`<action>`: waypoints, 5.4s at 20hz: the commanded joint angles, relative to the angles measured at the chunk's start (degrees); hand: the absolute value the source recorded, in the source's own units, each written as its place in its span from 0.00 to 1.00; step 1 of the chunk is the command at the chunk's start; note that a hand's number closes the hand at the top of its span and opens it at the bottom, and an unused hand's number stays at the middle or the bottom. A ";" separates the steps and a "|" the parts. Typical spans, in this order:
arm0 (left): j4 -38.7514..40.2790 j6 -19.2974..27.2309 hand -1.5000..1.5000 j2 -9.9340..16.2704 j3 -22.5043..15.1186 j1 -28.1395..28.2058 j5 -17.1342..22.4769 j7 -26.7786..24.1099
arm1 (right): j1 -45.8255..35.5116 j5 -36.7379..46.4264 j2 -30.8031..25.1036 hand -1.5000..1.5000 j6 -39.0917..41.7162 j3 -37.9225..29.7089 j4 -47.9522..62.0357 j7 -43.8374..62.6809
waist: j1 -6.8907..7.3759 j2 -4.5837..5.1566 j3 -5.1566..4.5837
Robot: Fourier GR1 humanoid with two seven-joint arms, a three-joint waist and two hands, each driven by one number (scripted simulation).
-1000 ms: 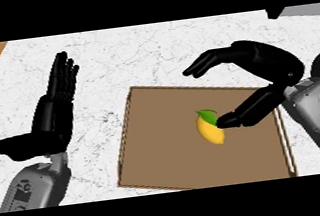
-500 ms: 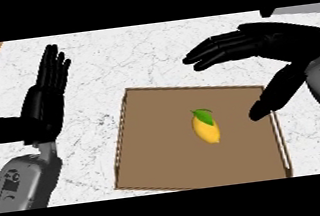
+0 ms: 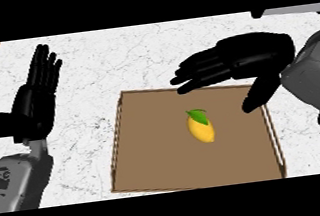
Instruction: Pick the lemon from the tray and place it in the pot
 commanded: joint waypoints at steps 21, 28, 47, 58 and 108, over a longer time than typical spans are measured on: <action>0.56 -3.47 0.50 1.89 6.29 2.78 1.35 0.30 | -1.76 12.48 12.30 0.00 -7.05 13.24 18.91 -16.84 | -3.59 -1.20 -0.08; 3.45 -2.42 0.50 -0.97 5.54 0.25 -2.09 -0.70 | -2.07 20.75 17.80 0.00 -11.26 10.91 26.19 -13.44 | -3.65 -1.12 -0.07; -0.88 -3.60 0.50 -1.64 7.24 1.19 -3.00 2.61 | 4.07 32.25 27.71 1.00 -17.83 12.06 31.23 -19.59 | -3.46 -1.18 -0.04; 2.99 -6.14 0.50 -2.74 8.77 2.71 -2.34 -2.21 | 11.83 34.35 26.08 1.00 -23.45 11.73 22.50 -19.27 | -4.25 -1.24 -0.08; 2.60 -5.24 0.50 -4.88 8.99 2.29 -5.34 -1.03 | 38.64 32.86 5.23 1.00 -39.79 -51.30 -17.37 70.40 | -4.41 -1.21 -0.05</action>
